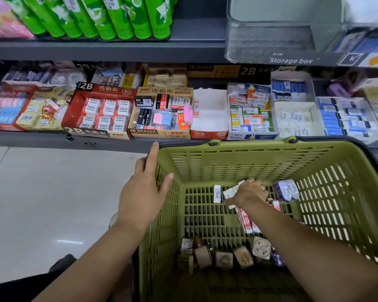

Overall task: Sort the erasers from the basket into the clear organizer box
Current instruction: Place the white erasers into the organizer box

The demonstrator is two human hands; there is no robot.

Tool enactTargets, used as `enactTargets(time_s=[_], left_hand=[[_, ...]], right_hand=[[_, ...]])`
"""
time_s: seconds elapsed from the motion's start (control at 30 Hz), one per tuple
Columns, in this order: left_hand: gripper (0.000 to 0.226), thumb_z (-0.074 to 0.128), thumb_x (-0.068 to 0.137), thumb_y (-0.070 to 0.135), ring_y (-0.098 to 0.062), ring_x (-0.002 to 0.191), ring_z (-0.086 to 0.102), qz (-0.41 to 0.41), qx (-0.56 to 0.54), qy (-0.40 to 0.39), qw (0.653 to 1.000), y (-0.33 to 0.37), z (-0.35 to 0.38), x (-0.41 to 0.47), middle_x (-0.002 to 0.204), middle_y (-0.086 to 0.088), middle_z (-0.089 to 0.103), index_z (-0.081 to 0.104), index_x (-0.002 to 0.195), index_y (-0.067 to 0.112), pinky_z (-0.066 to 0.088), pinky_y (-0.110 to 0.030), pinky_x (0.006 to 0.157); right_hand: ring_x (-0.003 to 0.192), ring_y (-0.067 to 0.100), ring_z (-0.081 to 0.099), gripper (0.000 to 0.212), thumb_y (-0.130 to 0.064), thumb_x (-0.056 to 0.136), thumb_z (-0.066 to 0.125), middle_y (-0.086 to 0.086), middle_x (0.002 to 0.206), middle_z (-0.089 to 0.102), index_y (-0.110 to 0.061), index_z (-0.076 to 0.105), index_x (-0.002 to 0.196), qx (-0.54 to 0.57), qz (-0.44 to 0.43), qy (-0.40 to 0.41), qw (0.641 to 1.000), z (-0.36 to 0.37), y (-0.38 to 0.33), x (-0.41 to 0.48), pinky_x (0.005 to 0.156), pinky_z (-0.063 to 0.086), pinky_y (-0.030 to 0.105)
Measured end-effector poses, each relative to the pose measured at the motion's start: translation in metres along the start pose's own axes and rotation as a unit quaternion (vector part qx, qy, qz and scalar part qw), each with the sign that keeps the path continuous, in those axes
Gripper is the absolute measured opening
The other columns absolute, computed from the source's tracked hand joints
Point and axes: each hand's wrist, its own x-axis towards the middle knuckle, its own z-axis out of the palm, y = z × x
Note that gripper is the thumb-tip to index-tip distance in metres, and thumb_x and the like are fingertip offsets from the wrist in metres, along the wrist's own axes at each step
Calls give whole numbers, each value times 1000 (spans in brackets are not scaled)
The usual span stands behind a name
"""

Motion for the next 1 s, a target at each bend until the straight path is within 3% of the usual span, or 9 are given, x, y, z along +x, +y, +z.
enactTargets(time_s=[0.13,0.33,0.57,0.7,0.87,1.0], left_hand=[[73,41,95,50,-8,59,54,3,-1,1,1000,-1,-1,1,133,0,43,-7,150,41,31,-16,45],[74,42,95,50,-11,60,55,5,-7,5,1000,-2,0,1,133,0,43,-6,150,40,33,-18,45],[74,43,95,49,-10,59,53,6,-4,8,1000,-1,0,0,132,0,43,-5,151,39,31,-16,44],[74,43,96,49,-11,60,54,6,-5,10,1000,-1,0,0,133,0,43,-5,151,40,32,-18,45],[74,43,96,49,-8,59,53,11,-1,15,1000,0,1,0,134,0,43,-5,151,40,30,-16,46],[74,43,96,49,-6,59,52,19,8,26,999,-3,2,1,133,0,44,-5,150,40,29,-14,46]], right_hand=[[116,24,53,94,-61,54,82,5,123,52,-10,33,115,60,-26,11,998,3,1,0,92,40,35],[112,22,57,90,-58,58,81,5,119,57,-10,36,119,39,-81,44,995,9,3,-1,102,33,40],[110,23,56,78,-50,64,80,5,118,55,-15,36,119,-19,-178,97,979,13,1,-11,98,35,38],[106,23,56,72,-46,65,79,4,114,55,-16,39,117,-16,-205,64,977,6,4,-10,92,41,36],[92,23,55,69,-39,62,80,1,94,46,-17,41,115,26,-237,22,971,1,8,-13,75,44,29],[86,20,57,69,-36,61,81,-1,91,52,-16,43,115,75,-258,-6,963,-6,12,-12,67,46,27]])
